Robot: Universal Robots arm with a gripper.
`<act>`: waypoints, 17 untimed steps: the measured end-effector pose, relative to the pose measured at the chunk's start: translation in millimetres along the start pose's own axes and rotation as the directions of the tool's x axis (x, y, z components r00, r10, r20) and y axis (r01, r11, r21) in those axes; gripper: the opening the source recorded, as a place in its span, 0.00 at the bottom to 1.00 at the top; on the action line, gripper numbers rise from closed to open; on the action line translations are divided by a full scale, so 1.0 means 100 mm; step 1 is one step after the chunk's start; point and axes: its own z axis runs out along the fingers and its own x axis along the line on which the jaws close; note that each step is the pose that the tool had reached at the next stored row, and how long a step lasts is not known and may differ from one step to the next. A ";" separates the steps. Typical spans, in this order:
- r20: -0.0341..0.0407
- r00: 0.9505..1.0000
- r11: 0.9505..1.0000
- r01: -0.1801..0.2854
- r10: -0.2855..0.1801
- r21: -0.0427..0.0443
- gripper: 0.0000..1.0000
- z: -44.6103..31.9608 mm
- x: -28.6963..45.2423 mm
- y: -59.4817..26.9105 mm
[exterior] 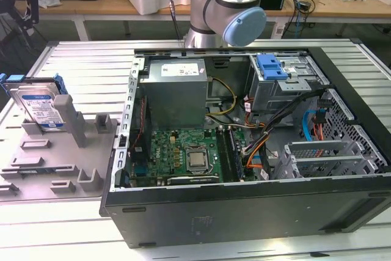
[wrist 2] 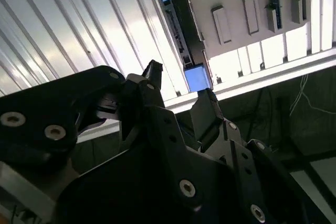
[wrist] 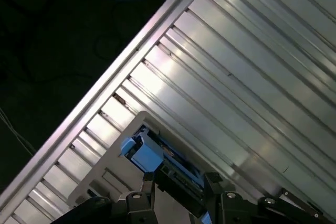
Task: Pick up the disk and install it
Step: 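Pick up the disk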
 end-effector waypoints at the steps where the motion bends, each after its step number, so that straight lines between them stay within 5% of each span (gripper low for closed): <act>1: -0.001 1.000 1.000 0.016 -0.016 0.000 0.50 0.002 0.000 0.000; 7: -0.005 0.992 0.992 0.124 -0.124 0.003 0.50 0.011 0.005 0.006; 17: -0.006 0.989 0.989 0.150 -0.150 0.005 0.50 0.012 0.006 0.006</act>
